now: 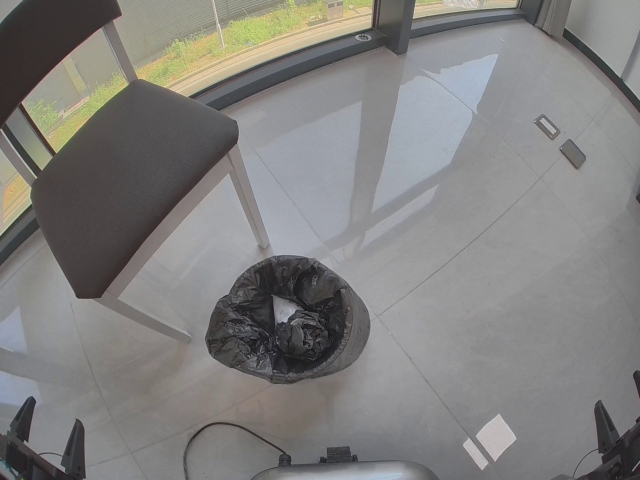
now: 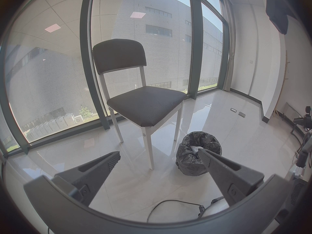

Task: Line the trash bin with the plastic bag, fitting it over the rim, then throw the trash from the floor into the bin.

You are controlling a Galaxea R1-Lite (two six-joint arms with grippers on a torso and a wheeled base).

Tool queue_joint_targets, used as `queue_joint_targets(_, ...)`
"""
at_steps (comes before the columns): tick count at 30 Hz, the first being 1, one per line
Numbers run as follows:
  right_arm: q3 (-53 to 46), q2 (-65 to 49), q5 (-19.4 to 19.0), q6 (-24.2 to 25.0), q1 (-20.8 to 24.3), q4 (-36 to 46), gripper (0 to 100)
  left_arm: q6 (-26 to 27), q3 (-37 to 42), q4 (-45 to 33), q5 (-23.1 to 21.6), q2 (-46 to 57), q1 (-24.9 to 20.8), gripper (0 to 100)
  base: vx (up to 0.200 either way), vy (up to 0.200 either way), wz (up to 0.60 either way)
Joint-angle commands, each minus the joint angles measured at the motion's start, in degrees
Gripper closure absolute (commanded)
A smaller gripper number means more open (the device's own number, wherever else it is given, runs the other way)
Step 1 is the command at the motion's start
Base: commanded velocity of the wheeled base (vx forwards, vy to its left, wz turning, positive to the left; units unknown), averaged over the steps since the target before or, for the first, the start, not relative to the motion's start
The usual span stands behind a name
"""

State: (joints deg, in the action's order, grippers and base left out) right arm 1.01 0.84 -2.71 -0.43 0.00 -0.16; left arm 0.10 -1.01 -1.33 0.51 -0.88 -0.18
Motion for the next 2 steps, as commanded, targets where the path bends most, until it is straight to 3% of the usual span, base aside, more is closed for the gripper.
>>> queue_joint_targets(1,-1.01,-0.84,-0.02,-0.01,0.0,-0.02,0,-0.01,0.48,0.01,0.02,0.7,0.01,0,0.0,0.0,0.0)
queue_joint_targets(2,-1.01,-0.84,0.07,-0.01,0.0,-0.02,0,-0.01,0.48,0.01,0.02,0.7,0.01,0,0.0,0.0,0.0)
